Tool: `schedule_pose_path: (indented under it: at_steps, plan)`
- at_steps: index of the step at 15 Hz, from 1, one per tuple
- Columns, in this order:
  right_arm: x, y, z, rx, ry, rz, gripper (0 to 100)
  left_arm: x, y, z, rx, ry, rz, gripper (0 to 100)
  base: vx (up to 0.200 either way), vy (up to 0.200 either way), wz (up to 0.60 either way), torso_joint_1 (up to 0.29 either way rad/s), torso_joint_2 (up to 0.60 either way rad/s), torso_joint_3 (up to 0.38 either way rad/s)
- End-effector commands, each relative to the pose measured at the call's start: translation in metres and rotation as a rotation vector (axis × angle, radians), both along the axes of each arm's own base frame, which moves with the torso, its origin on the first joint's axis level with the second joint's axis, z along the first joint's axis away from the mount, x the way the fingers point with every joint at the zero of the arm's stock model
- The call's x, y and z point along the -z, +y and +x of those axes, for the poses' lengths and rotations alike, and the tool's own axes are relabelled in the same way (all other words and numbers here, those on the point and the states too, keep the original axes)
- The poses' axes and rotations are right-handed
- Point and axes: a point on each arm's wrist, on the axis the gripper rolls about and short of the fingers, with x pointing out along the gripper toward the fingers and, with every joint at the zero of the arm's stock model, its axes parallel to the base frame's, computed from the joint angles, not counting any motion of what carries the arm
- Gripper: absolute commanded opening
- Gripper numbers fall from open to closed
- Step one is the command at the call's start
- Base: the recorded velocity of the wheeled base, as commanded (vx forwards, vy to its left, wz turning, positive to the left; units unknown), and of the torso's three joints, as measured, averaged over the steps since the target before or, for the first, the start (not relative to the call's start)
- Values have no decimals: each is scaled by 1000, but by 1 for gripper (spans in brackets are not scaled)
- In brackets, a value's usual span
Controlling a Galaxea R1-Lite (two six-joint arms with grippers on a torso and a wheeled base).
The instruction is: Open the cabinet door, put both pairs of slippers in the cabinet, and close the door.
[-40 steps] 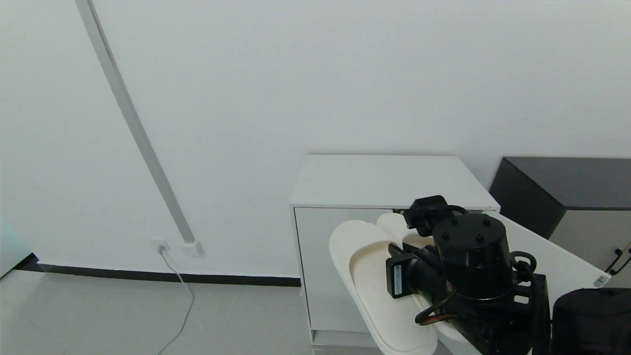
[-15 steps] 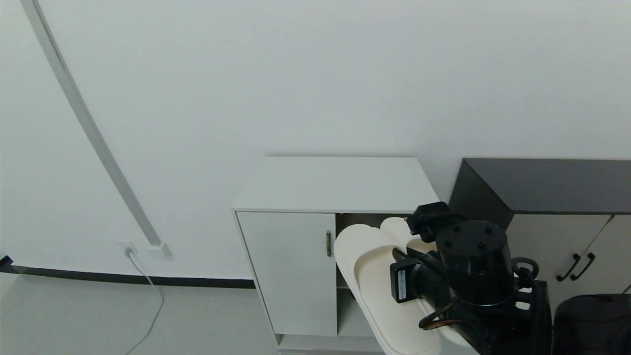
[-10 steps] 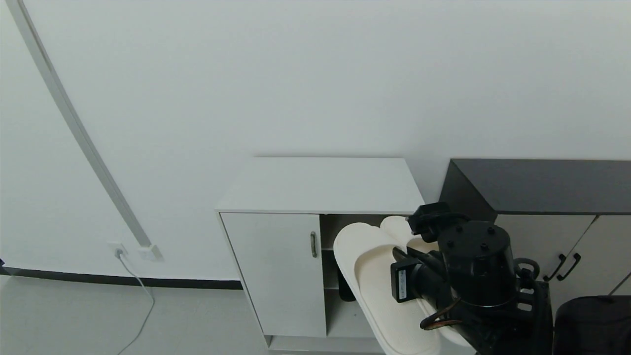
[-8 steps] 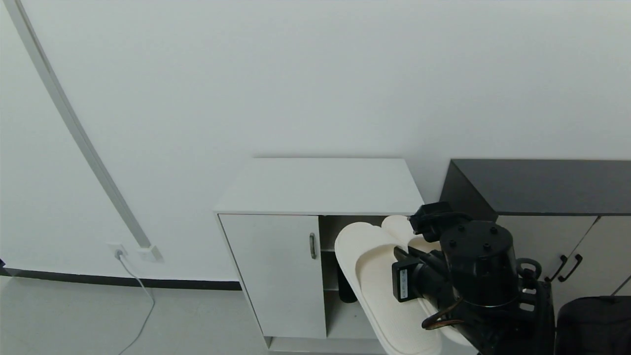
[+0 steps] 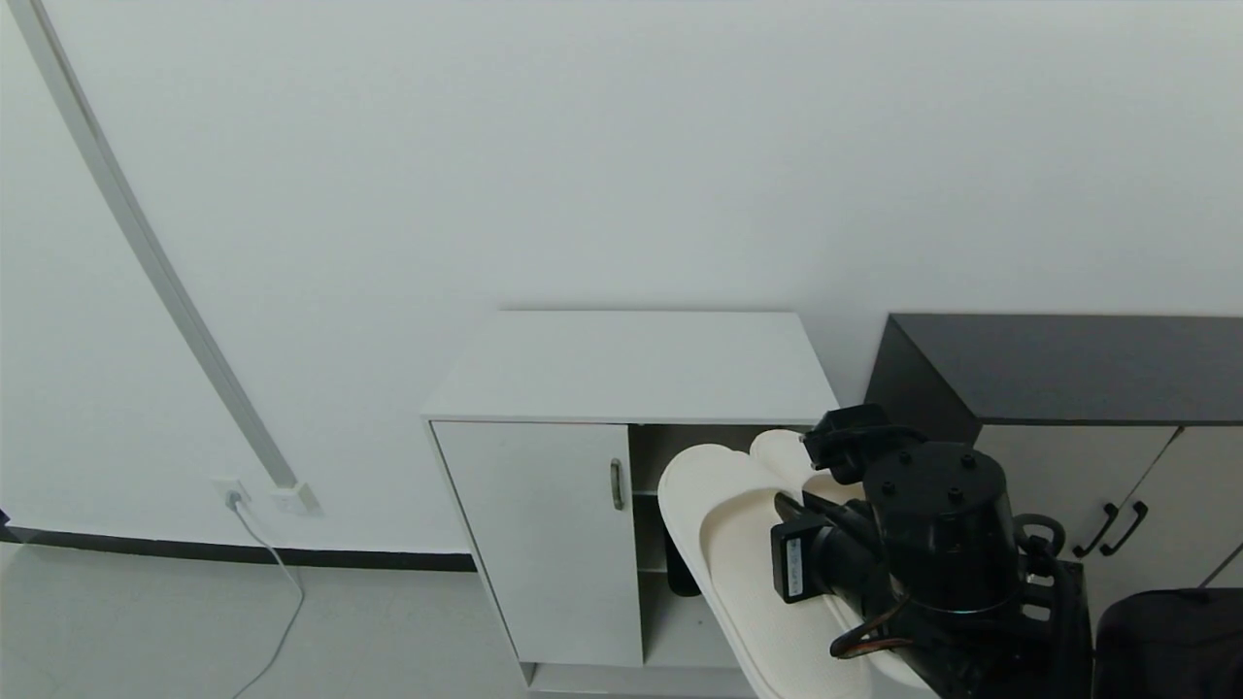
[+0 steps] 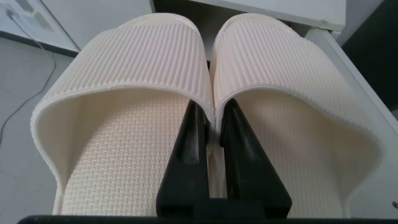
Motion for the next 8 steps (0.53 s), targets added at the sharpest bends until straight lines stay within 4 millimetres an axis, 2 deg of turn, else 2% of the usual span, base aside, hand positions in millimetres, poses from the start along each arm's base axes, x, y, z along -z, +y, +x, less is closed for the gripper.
schedule_pose_path:
  at_steps: [1, 5, 8]
  plan:
    - [1, 0, 0, 0, 1, -3, 0, 0, 0, 0, 0, 1, 0, 0, 0, 0, 0, 0, 0, 0]
    - [3, 0, -1, -3, 6, -8, 0, 0, 0, 0, 0, 1, 0, 0, 0, 0, 0, 0, 0, 0]
    - [3, 0, 0, -2, 6, -8, 0, 0, 0, 0, 0, 1, 0, 0, 0, 0, 0, -121, 251, 141]
